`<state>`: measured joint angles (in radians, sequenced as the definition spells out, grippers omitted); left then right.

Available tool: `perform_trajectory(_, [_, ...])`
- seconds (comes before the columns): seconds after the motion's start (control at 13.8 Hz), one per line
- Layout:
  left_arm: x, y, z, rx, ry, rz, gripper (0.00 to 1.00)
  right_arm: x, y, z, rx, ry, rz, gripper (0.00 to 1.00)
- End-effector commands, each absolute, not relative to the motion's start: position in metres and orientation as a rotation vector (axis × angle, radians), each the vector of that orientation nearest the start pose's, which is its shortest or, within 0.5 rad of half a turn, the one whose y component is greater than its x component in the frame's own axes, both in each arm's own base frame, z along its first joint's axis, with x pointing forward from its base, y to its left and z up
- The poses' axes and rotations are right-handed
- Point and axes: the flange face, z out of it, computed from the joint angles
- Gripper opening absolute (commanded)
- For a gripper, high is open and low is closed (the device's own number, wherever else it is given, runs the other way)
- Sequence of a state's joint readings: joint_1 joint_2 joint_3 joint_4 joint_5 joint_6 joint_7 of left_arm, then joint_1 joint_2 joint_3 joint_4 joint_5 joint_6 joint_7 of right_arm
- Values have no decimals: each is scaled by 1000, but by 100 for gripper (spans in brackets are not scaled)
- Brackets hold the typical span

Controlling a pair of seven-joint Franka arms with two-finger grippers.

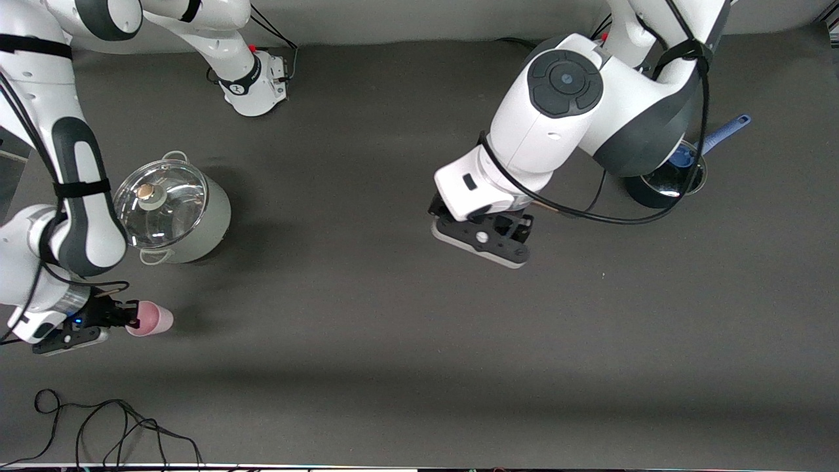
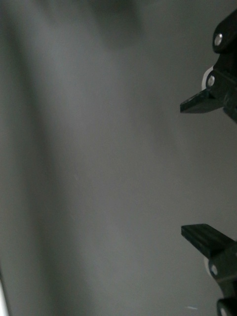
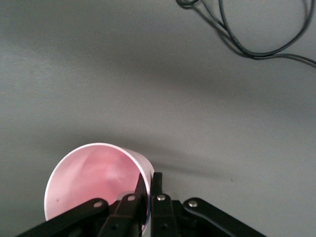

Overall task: Transfer pink cup from left to right arm
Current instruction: 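Carry the cup away with the right gripper while the left gripper withdraws, then lower the cup onto the table and open the right gripper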

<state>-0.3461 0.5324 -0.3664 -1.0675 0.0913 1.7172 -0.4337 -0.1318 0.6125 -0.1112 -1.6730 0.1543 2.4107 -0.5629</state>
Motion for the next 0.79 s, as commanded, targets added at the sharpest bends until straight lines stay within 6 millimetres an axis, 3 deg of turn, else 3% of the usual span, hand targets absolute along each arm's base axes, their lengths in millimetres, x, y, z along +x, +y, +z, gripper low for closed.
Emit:
perform_trajectory(0.0, [590, -361, 555, -3176, -12, -22, 100, 681, -153, 240, -3108, -418, -249, 0])
perform_trajectory(0.14, [595, -323, 560, -3102, -80, 47, 100, 681, -152, 239, -3106, -419, -250, 0])
perform_trajectory(0.29, [598, -300, 563, -3074, -52, 91, 100, 680, -152, 239, -3104, -416, -241, 0])
perform_trajectory(0.43, [604, -264, 565, -3050, -48, 157, 100, 679, -155, 239, -3104, -401, -237, 14])
perform_trajectory(0.51, [609, -247, 568, -3054, -40, 160, 100, 679, -154, 240, -3104, -391, -235, 29])
perform_trajectory(0.58, [616, -224, 569, -3058, 18, 173, 100, 678, -156, 240, -3099, -384, -216, 54])
perform_trajectory(0.65, [621, -206, 572, -3060, 67, 178, 100, 677, -158, 243, -3095, -381, -204, 71])
perform_trajectory(0.72, [625, -187, 573, -3061, 58, 190, 100, 676, -158, 246, -3091, -379, -191, 94])
